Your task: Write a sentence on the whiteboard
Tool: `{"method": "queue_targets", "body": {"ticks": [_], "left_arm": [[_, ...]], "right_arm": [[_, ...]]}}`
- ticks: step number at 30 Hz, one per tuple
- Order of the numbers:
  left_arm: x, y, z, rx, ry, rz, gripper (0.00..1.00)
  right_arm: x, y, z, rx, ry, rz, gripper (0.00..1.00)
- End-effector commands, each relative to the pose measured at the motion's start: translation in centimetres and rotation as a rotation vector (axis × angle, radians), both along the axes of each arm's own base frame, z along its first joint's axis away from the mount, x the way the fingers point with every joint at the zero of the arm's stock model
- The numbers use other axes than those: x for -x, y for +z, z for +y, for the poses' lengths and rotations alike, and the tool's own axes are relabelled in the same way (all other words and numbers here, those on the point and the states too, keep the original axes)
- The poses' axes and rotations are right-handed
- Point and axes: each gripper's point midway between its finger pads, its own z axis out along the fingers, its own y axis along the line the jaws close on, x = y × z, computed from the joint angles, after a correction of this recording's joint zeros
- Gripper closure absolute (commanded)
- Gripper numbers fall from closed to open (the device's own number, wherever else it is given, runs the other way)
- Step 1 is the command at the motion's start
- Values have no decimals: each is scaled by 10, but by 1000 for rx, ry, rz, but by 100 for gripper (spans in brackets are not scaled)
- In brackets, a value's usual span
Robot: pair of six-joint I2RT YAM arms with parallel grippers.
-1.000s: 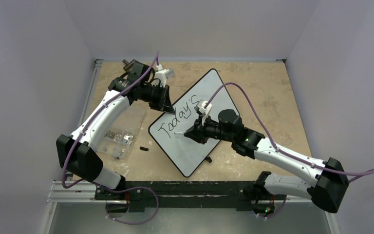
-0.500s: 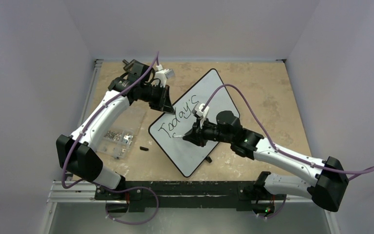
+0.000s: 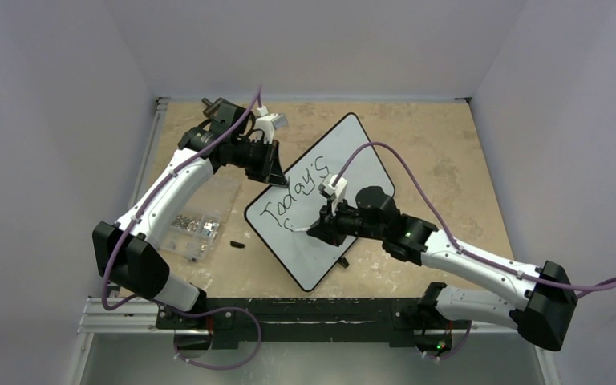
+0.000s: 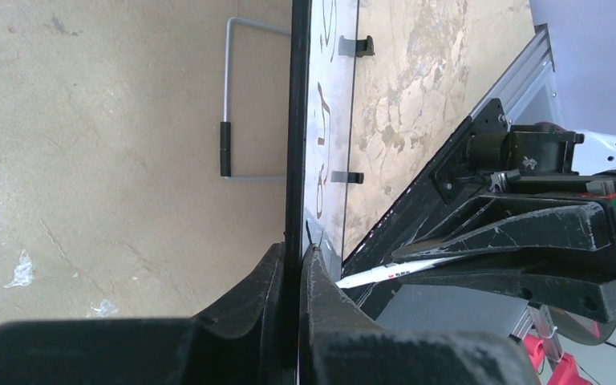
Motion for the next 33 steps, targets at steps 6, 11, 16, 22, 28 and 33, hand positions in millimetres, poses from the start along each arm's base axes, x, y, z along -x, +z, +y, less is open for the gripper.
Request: {"method": "queue_targets", "body": {"ticks": [6,11,16,22,28,33], "left_arm": [[-21,9,17,-66,89,-128,100],[-21,9,18,-67,89,-128,100],[-21,9,18,-68,90,-129,100],[-21,9,18,-68,91,-129,100],[-21,10,18,-68,91,-130,100],[-21,10,18,-68,90,-131,100]], "right_arm": [[10,-29,-10,96,-60,96,100],[21,-36,-7,102,-37,120,100],[19,-28,1,78,-28,102,100],[8,-5,18,32,-21,65,100],[7,17,26,-14,1,38,100],[15,38,27,-78,36,27,100]]}}
